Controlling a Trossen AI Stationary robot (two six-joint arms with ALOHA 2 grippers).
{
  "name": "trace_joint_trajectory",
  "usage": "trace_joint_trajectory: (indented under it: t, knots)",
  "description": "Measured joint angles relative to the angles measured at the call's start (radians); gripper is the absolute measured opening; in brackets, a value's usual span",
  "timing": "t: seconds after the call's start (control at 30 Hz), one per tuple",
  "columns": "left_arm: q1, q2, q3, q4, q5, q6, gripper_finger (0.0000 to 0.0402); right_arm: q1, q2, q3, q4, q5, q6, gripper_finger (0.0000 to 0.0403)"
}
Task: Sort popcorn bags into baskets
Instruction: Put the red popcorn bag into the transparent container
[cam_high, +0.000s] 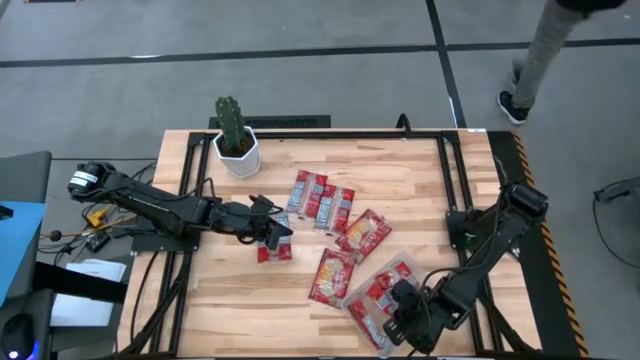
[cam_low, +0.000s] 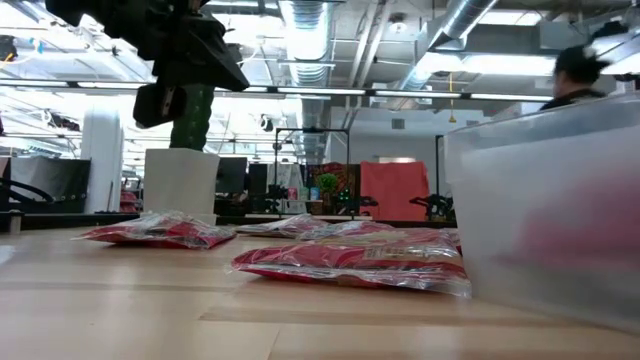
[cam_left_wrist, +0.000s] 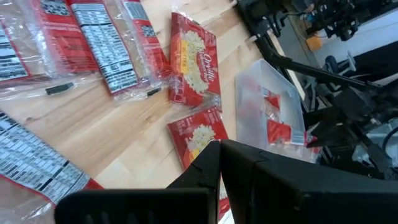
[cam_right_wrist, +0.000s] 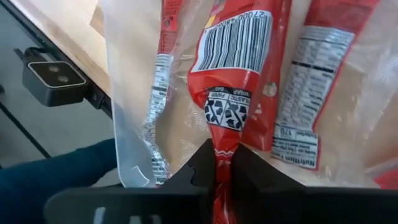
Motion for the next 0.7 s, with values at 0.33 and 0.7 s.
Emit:
trace_joint_trajectory:
  t: [0.33,0.7]
  knots:
    - [0.002,0.000,0.000,-0.017,-0.027,-0.005,0.0026,-0.078,-0.001,0.000,0.007,-0.127,-0.191,0.0157]
    - [0.078,0.001,0.000,-0.022,0.059,0.021,0.0151,-0.170,-0.273,0.000,-0.302,-0.011,-0.217,0.0240]
